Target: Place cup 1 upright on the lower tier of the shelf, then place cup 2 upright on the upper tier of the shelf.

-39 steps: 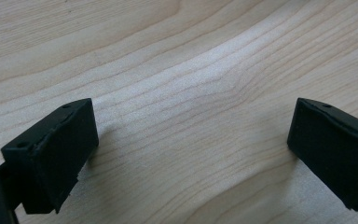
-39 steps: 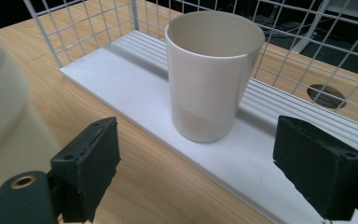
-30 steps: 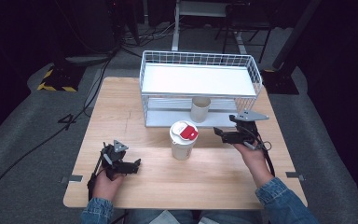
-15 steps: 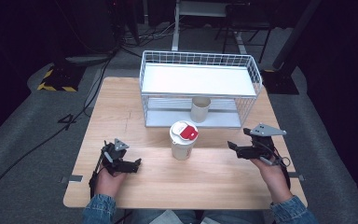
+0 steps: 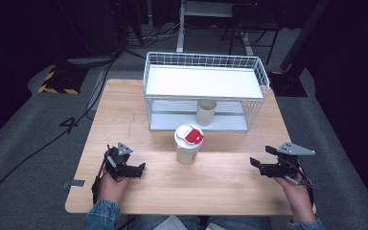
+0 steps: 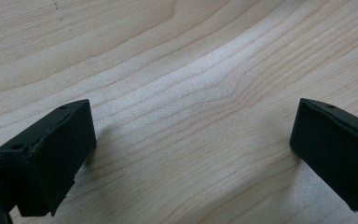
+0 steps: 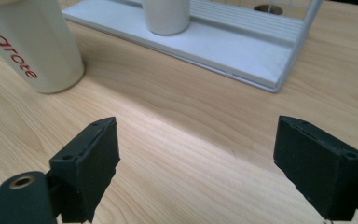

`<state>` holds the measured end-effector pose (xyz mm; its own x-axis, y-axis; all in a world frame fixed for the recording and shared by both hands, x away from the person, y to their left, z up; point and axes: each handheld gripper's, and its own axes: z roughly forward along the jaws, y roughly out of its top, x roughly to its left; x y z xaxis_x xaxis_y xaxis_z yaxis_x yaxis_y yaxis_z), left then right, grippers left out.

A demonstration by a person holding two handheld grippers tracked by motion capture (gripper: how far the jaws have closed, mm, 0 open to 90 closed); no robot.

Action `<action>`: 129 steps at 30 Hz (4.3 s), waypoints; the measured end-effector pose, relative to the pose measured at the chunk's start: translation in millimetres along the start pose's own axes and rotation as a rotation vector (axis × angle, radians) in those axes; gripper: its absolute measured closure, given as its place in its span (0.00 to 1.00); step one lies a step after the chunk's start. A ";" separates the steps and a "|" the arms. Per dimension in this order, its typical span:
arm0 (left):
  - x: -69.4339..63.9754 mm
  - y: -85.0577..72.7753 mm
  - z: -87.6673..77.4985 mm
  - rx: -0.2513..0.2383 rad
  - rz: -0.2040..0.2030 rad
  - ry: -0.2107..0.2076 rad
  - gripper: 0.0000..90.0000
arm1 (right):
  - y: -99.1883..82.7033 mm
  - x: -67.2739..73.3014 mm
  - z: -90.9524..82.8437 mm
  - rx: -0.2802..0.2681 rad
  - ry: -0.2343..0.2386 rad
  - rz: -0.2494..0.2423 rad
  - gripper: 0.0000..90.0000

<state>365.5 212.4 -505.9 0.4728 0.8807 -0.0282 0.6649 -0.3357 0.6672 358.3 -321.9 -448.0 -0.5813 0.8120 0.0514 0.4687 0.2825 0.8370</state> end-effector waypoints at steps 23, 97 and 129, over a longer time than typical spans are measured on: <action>-2.0 1.3 1.2 0.005 0.022 -0.022 0.00 | -48.6 -22.8 4.4 0.133 -0.065 0.068 0.16; -58.4 37.4 -45.2 -0.273 0.026 -0.165 0.02 | -55.7 -20.4 17.4 0.181 -0.089 -0.006 0.09; -100.2 79.0 -6.7 -0.343 0.070 -0.324 0.00 | -55.2 -19.8 18.3 0.184 -0.092 0.000 0.08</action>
<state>366.7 99.8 -445.4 0.7021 0.6918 -0.1688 0.4217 -0.2129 0.8814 356.1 -344.2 -505.1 -0.5221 0.8529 -0.0062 0.5870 0.3646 0.7228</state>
